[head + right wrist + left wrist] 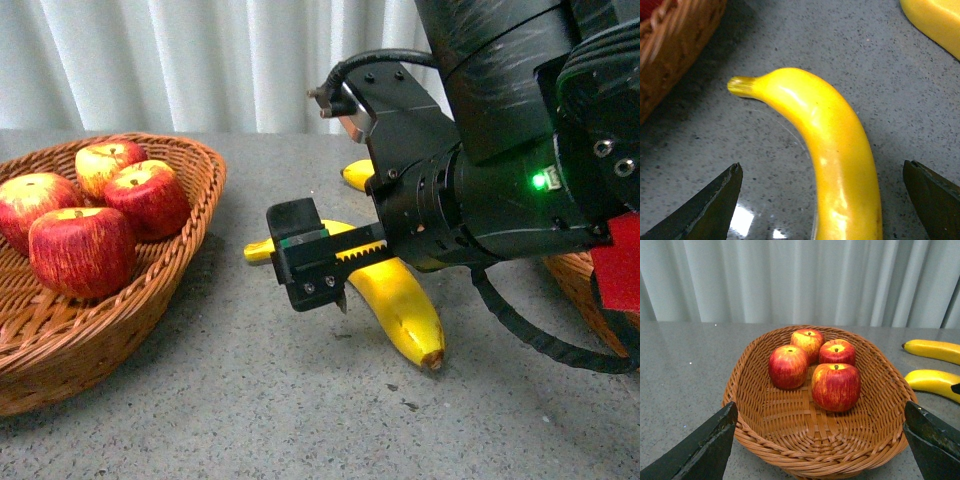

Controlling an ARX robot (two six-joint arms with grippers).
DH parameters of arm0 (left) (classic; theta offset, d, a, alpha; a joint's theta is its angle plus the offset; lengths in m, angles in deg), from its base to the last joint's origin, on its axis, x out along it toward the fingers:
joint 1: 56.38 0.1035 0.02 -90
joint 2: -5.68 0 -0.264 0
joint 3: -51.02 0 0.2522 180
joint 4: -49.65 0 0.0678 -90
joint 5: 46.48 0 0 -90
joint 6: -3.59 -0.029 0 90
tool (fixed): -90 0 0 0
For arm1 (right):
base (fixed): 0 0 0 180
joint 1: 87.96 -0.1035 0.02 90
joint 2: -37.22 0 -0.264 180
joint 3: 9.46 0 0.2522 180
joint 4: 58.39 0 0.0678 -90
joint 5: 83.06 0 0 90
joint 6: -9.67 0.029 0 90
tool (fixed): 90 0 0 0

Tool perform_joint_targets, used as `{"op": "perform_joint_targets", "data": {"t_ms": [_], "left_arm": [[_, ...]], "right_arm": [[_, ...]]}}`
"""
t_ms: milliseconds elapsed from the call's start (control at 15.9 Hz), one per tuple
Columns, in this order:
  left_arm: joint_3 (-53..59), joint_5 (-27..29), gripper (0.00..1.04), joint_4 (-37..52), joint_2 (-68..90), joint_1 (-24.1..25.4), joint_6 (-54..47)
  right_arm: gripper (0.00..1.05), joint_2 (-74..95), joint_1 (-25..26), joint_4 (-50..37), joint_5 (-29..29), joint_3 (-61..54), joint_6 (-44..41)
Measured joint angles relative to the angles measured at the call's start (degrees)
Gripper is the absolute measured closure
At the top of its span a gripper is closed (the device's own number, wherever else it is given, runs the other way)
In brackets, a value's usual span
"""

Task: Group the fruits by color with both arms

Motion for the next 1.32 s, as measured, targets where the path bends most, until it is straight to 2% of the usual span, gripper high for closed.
{"op": "perform_joint_targets", "data": {"t_ms": [378, 441, 757, 820, 946, 1072, 1198, 1324], "left_arm": [[0.0, -0.02, 0.07, 0.0, 0.0, 0.0, 0.0], [0.0, 0.0, 0.07, 0.0, 0.0, 0.0, 0.0], [0.0, -0.02, 0.07, 0.0, 0.0, 0.0, 0.0], [0.0, 0.0, 0.07, 0.02, 0.0, 0.0, 0.0], [0.0, 0.0, 0.07, 0.0, 0.0, 0.0, 0.0], [0.0, 0.0, 0.07, 0.0, 0.0, 0.0, 0.0], [0.0, 0.0, 0.07, 0.0, 0.0, 0.0, 0.0], [0.0, 0.0, 0.07, 0.02, 0.0, 0.0, 0.0]], "right_arm": [[0.07, 5.07, -0.5, 2.95, 3.43, 2.23, -5.05], [0.12, 5.81, -0.85, 4.09, 3.78, 2.91, -5.05], [0.64, 5.84, -0.31, 3.17, 2.6, 2.95, -5.14], [0.68, 5.73, 0.24, 2.23, 1.22, 2.95, -4.28], [0.68, 3.78, 2.89, -0.15, -2.56, 2.97, -1.18], [0.68, -2.1, 7.65, -4.94, -7.93, 2.86, 3.23], [0.68, -10.03, 15.15, -11.82, -16.15, 1.25, 9.77], [0.69, -13.81, 23.71, -10.51, -20.55, -0.79, 10.58]]}}
